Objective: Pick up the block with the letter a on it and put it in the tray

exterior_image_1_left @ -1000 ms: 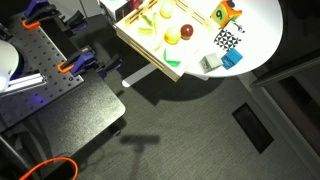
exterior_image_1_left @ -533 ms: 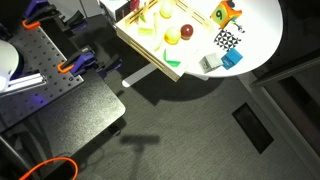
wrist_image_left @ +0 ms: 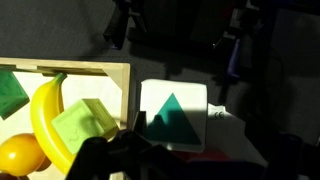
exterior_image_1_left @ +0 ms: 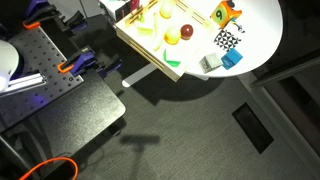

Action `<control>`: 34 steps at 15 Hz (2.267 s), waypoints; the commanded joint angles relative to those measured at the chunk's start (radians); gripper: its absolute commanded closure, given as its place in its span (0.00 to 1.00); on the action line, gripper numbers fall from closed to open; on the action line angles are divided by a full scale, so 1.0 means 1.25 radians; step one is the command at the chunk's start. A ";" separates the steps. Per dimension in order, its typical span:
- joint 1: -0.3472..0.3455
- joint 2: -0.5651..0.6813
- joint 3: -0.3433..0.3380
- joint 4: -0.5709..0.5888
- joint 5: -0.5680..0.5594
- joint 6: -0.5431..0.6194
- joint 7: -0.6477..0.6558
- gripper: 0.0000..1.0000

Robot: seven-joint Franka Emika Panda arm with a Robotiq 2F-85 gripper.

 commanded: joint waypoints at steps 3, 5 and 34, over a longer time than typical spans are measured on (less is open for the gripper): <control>0.005 0.040 0.001 -0.010 -0.072 0.061 0.053 0.00; 0.008 0.058 0.000 -0.011 -0.086 0.090 0.063 0.00; -0.080 -0.057 -0.030 -0.059 0.033 0.147 -0.038 0.95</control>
